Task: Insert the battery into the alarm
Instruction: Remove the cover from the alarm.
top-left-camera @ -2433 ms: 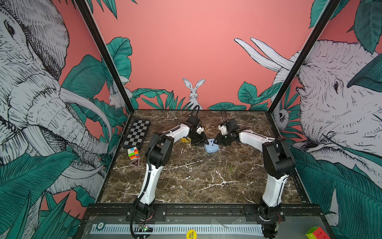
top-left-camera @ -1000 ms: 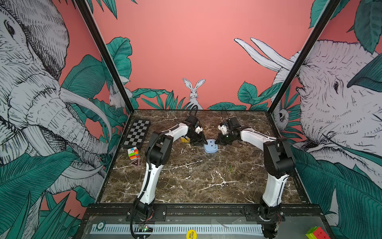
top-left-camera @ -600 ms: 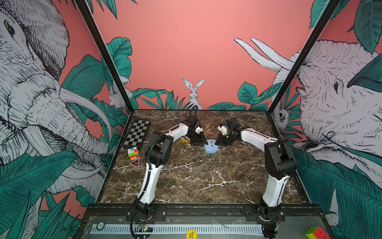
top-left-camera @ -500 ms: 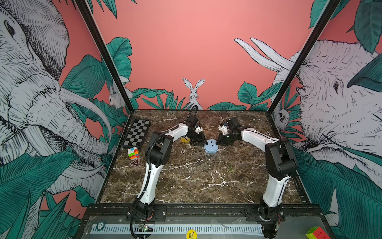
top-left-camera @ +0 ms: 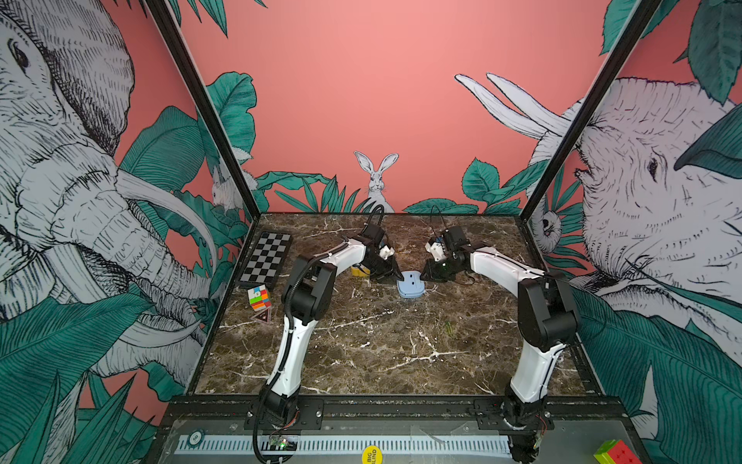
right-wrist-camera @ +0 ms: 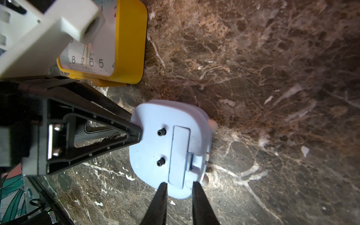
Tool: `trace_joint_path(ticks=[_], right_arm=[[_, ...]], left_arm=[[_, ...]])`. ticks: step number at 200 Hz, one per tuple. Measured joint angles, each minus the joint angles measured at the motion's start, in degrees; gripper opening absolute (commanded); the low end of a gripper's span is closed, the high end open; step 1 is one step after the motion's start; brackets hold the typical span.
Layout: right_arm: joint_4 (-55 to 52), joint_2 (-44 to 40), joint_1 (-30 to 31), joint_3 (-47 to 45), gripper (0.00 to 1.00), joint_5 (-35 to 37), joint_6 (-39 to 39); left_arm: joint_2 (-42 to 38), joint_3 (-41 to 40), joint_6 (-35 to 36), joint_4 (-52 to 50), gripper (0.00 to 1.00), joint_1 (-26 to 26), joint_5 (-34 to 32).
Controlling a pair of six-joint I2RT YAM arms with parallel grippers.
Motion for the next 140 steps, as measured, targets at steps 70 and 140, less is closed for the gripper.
trace_joint_path(ticks=[70,140], right_arm=[[-0.2,2.6,0.4,1.1,0.23,0.9,-0.5],[-0.4,3.9,1.3,2.3,0.22,1.2,-0.4]], left_arm=[[0.0,0.0,-0.2,0.0,0.33,0.0,0.0],[0.0,0.0,-0.2,0.0,0.32,0.1,0.2]])
